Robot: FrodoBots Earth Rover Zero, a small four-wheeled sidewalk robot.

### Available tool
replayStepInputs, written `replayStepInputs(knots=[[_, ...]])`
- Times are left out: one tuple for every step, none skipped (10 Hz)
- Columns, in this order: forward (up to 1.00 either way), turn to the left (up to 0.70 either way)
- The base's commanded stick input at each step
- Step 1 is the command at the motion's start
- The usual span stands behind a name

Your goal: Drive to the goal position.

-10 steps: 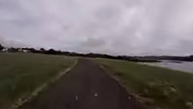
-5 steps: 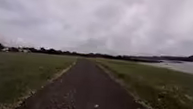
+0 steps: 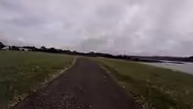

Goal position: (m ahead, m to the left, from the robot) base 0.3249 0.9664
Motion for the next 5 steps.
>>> replayStepInputs(knots=[[0.0, 0.0], [0.7, 0.0], [0.7, 0.0], [0.7, 0.0], [0.7, 0.0]])
